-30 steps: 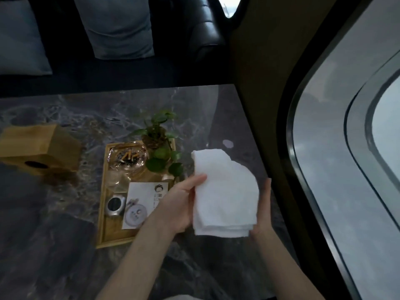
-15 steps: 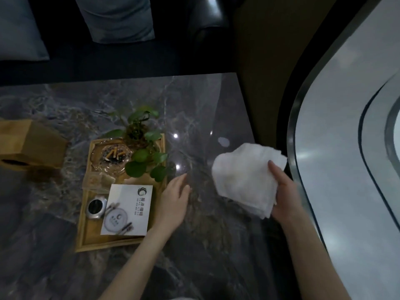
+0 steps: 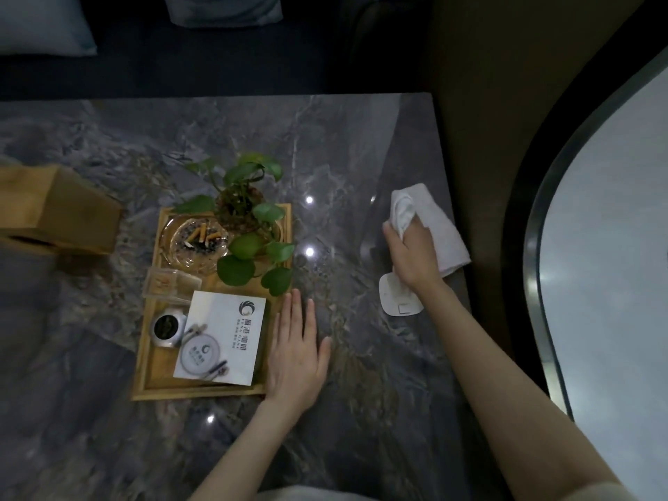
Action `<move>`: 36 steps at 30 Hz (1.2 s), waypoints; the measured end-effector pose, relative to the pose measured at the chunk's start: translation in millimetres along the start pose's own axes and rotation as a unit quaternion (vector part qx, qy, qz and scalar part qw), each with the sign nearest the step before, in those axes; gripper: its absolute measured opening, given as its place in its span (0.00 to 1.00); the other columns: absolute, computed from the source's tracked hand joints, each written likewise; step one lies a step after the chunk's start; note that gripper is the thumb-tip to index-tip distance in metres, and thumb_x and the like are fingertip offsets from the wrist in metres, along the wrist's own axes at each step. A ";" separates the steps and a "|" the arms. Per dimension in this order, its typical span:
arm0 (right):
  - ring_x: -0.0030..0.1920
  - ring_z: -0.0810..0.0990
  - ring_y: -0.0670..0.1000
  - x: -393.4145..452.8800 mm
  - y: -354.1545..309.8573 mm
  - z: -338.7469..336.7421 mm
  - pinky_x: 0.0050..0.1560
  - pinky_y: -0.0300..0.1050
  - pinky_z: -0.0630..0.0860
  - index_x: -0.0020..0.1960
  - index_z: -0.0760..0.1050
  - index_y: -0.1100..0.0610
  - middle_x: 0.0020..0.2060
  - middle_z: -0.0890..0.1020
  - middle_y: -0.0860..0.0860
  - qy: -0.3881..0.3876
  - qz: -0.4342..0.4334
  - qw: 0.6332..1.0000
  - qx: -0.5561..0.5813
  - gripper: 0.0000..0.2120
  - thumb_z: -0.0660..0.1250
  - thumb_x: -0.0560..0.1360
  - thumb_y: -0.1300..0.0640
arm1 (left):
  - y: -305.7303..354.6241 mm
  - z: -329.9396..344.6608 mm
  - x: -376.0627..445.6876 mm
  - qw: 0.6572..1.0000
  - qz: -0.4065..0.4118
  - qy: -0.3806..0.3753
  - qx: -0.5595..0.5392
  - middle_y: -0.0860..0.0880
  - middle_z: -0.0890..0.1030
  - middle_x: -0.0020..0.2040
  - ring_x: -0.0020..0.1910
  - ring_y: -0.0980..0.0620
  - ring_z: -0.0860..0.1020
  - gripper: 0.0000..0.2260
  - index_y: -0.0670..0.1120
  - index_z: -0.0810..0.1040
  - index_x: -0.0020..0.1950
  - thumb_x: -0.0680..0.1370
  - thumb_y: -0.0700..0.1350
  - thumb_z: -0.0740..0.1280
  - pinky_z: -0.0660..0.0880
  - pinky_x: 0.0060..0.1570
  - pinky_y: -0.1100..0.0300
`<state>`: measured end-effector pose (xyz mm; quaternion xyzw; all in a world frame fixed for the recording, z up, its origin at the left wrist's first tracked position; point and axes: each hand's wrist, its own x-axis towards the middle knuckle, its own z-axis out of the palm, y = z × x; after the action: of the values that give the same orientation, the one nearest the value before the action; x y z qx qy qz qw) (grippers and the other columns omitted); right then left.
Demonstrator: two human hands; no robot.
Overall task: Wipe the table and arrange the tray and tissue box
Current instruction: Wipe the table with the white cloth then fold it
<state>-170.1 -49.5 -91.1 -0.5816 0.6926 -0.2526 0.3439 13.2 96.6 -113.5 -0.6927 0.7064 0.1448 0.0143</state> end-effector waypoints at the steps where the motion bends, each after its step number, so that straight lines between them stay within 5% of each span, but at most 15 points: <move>1: 0.59 0.74 0.55 2.9 1.0 8.7 0.64 0.56 0.67 0.59 0.70 0.61 0.57 0.78 0.58 -0.020 -0.008 0.999 -0.026 0.25 0.53 0.76 0.42 | 0.0 0.0 0.1 1.000 0.000 0.001 -0.002 0.38 0.59 0.74 0.73 0.43 0.56 0.28 0.39 0.58 0.72 0.77 0.54 0.51 0.46 0.70 0.53; 3: 0.74 0.56 0.55 4.3 -0.2 17.7 0.74 0.56 0.48 0.74 0.56 0.60 0.74 0.61 0.58 -0.068 -0.009 0.992 -0.108 0.28 0.52 0.79 0.45 | -0.3 0.0 0.1 1.000 0.004 0.007 -0.003 0.38 0.60 0.74 0.73 0.43 0.56 0.27 0.39 0.59 0.71 0.77 0.53 0.50 0.46 0.70 0.53; 5: 0.76 0.48 0.53 4.5 -0.1 18.6 0.74 0.55 0.43 0.75 0.52 0.58 0.76 0.53 0.57 -0.112 -0.029 0.976 -0.182 0.29 0.49 0.79 0.43 | -0.5 -0.3 0.4 1.000 0.010 0.015 -0.007 0.38 0.61 0.73 0.73 0.43 0.56 0.26 0.39 0.60 0.71 0.77 0.53 0.51 0.47 0.70 0.52; 8: 0.66 0.70 0.60 8.2 -2.3 6.7 0.66 0.54 0.63 0.59 0.75 0.62 0.64 0.75 0.62 -0.030 -0.074 0.985 -0.152 0.30 0.46 0.77 0.41 | -0.3 0.3 0.3 0.999 0.016 0.023 -0.020 0.40 0.62 0.73 0.73 0.44 0.56 0.25 0.40 0.61 0.71 0.77 0.52 0.51 0.48 0.70 0.52; 9: 0.64 0.72 0.61 11.5 -2.4 4.4 0.65 0.54 0.65 0.58 0.75 0.63 0.60 0.77 0.63 0.014 -0.078 0.985 -0.156 0.30 0.46 0.76 0.42 | -0.3 0.6 0.3 0.999 0.016 0.025 -0.021 0.40 0.63 0.73 0.74 0.44 0.55 0.25 0.40 0.62 0.71 0.77 0.51 0.51 0.49 0.70 0.52; 12: 0.75 0.50 0.60 21.4 1.0 10.5 0.74 0.54 0.45 0.74 0.53 0.60 0.75 0.55 0.63 0.001 -0.036 0.973 -0.228 0.34 0.52 0.77 0.39 | 0.3 0.9 0.4 0.999 0.016 0.028 -0.018 0.40 0.66 0.72 0.73 0.44 0.56 0.24 0.40 0.64 0.70 0.77 0.50 0.52 0.50 0.70 0.52; 15: 0.75 0.37 0.59 20.1 5.0 27.8 0.73 0.57 0.36 0.75 0.39 0.58 0.75 0.41 0.63 -0.054 0.019 0.958 -0.280 0.45 0.50 0.72 0.30 | 0.5 1.2 0.0 0.999 0.016 0.032 -0.012 0.40 0.66 0.72 0.73 0.43 0.57 0.24 0.40 0.65 0.69 0.77 0.50 0.52 0.52 0.71 0.50; 30: 0.75 0.40 0.59 -7.5 5.4 43.7 0.74 0.58 0.39 0.75 0.38 0.59 0.75 0.43 0.62 -0.093 -0.084 0.920 -0.372 0.45 0.46 0.72 0.29 | 1.9 -0.4 -0.4 0.999 0.017 0.036 -0.009 0.41 0.67 0.71 0.73 0.44 0.53 0.24 0.40 0.65 0.70 0.77 0.50 0.51 0.52 0.73 0.50; 36: 0.76 0.41 0.59 -38.4 2.7 49.9 0.73 0.57 0.39 0.75 0.40 0.59 0.76 0.45 0.62 -0.115 -0.109 0.912 -0.377 0.49 0.38 0.66 0.26 | 2.5 -2.7 -0.2 0.999 0.017 0.039 -0.021 0.41 0.67 0.71 0.73 0.45 0.53 0.25 0.38 0.64 0.69 0.77 0.50 0.50 0.52 0.71 0.46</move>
<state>-130.0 -8.9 -117.8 -0.7652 0.6240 0.0601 0.1464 11.3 96.1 -110.4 -0.6862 0.7146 0.1326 -0.0301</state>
